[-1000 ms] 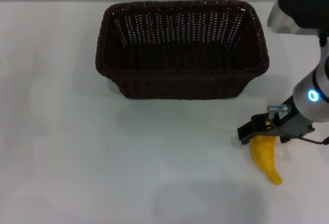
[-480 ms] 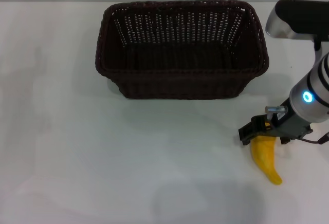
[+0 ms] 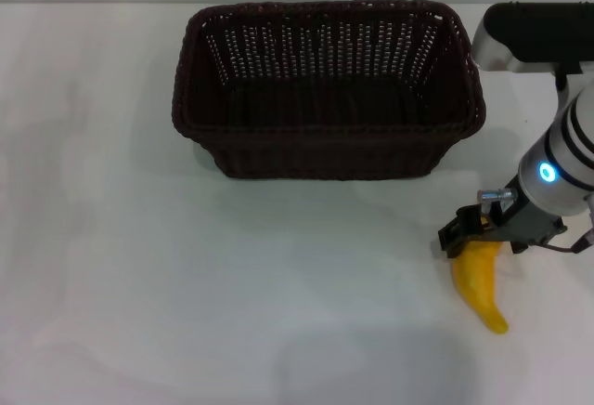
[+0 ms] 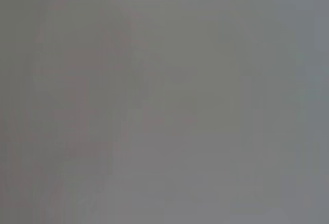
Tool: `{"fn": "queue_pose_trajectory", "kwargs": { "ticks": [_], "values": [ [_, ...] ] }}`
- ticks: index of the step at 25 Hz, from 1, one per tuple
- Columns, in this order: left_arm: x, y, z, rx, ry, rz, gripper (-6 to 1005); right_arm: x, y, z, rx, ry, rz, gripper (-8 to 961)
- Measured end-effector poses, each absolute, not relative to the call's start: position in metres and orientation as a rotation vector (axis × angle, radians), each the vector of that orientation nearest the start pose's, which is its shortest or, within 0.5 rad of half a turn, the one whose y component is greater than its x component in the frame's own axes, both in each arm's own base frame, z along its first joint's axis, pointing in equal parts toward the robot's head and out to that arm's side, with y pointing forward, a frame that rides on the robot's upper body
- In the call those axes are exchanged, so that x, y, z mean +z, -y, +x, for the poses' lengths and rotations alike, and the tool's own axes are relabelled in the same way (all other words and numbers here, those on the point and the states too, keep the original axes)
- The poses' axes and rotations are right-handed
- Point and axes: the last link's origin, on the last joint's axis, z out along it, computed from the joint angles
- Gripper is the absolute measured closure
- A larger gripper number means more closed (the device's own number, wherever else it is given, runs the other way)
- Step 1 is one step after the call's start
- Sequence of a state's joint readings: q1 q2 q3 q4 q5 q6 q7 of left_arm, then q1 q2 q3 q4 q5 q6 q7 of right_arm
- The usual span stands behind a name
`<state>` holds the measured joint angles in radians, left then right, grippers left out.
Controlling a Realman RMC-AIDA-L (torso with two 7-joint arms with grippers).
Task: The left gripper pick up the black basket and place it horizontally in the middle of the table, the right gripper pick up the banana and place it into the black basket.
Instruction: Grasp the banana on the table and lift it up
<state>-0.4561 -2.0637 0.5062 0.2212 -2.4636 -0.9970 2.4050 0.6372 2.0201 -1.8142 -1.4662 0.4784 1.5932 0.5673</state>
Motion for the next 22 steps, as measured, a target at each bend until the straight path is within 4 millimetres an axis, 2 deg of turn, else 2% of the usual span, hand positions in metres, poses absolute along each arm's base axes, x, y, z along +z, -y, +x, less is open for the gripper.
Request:
{"fn": "queue_pose_trajectory", "kwargs": {
  "ticks": [9,12,15,18,21,22],
  "values": [
    [0.086,-0.35,-0.388,-0.916,0.899,-1.144,197,-0.036,-0.327,0.157,-0.549,-1.608,-1.893,258],
    [0.088,-0.35,-0.388,-0.916,0.896,-1.144,197,-0.035,-0.327,0.155,-0.528,-1.594,-1.91,460],
    [0.088,-0.351,-0.388,-0.916,0.895,-1.144,196,-0.032,-0.327,0.153,-0.511,-1.584,-1.923,473],
    [0.088,-0.352,-0.387,-0.919,0.893,-1.147,196,-0.024,-0.329,0.162,-0.502,-1.59,-1.922,482],
    [0.087,-0.353,-0.386,-0.921,0.895,-1.148,196,-0.005,-0.337,0.175,-0.46,-1.586,-1.893,482],
    [0.087,-0.353,-0.386,-0.921,0.895,-1.148,196,-0.005,-0.337,0.175,-0.46,-1.586,-1.893,481]
  ]
}}
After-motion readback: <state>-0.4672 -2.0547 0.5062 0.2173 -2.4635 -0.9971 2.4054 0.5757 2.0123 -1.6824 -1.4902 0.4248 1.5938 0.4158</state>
